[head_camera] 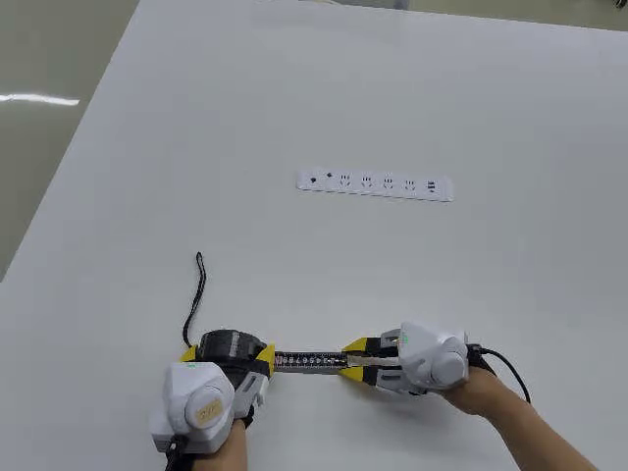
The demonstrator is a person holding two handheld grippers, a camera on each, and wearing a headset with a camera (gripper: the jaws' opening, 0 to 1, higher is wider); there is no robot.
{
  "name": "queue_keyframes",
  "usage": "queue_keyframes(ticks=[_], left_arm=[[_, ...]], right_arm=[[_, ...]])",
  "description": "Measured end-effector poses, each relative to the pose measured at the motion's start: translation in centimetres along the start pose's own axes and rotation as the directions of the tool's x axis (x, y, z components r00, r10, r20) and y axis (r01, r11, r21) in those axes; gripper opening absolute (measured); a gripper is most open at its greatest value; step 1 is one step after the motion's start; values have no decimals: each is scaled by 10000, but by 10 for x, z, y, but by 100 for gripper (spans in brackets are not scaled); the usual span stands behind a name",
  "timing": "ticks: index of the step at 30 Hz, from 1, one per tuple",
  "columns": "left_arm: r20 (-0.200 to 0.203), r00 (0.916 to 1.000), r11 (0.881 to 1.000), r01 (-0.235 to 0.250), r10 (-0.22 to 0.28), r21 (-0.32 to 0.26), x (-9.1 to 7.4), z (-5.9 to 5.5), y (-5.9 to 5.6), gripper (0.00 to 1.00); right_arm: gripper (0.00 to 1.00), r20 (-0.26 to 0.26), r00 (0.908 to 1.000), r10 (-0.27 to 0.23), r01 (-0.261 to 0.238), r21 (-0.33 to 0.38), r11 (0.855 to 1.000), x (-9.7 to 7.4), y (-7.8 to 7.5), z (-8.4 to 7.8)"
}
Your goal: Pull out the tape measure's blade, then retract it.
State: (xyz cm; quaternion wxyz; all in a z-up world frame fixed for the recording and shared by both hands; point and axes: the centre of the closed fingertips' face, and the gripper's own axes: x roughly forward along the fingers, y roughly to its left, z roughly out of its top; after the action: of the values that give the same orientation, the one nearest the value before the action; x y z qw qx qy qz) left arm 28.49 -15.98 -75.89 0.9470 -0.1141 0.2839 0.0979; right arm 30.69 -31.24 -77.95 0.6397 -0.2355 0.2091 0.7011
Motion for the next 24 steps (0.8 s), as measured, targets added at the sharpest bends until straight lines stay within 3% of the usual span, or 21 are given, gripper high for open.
queue_keyframes(ticks=[24], left_arm=[[-22,9999,9989,146,-147,-452,-1,2,1,63]], right_arm=[[12,312,9993,207,-203,-152,9997,25,7,22]])
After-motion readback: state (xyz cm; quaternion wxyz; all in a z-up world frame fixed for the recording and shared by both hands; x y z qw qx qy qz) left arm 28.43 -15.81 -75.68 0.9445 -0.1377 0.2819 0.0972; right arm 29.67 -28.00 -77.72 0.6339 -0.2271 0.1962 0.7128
